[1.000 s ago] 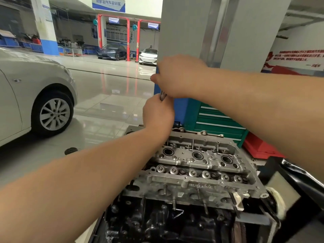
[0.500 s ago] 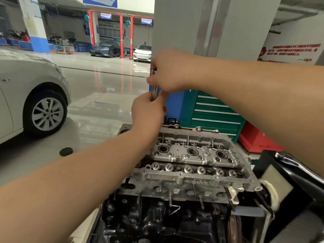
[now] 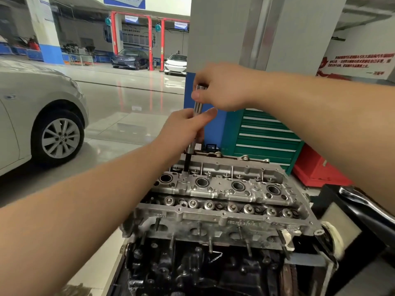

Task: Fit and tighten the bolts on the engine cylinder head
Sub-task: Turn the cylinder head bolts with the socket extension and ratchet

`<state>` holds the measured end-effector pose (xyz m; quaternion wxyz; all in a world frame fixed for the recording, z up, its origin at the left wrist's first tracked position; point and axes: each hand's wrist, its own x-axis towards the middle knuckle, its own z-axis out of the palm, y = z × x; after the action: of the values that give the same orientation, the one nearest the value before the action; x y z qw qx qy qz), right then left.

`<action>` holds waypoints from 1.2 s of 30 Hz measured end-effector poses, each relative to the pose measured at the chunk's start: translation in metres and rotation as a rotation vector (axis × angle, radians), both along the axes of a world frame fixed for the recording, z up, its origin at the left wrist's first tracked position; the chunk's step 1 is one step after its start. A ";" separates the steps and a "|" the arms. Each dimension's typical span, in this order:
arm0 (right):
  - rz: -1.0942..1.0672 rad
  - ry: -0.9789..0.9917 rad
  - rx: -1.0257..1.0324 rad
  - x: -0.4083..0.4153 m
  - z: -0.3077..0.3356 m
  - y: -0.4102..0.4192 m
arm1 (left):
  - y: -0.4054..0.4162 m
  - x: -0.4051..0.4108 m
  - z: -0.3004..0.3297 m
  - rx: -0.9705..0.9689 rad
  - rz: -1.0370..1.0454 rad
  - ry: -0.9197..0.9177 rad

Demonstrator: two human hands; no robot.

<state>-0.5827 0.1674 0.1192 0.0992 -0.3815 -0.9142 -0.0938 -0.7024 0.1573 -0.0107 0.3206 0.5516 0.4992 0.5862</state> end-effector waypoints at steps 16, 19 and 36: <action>0.115 0.167 -0.024 0.003 -0.013 0.004 | 0.009 -0.020 0.004 -0.171 -0.505 -0.189; 0.043 0.131 0.001 0.007 -0.010 0.006 | 0.001 0.003 -0.006 -0.043 -0.058 -0.083; 0.163 0.192 -0.111 0.008 -0.017 0.004 | 0.000 -0.015 -0.003 -0.204 -0.414 -0.083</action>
<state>-0.5742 0.1716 0.1017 0.1722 -0.3180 -0.9323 0.0019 -0.7173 0.1577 -0.0136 0.5084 0.5824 0.4185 0.4767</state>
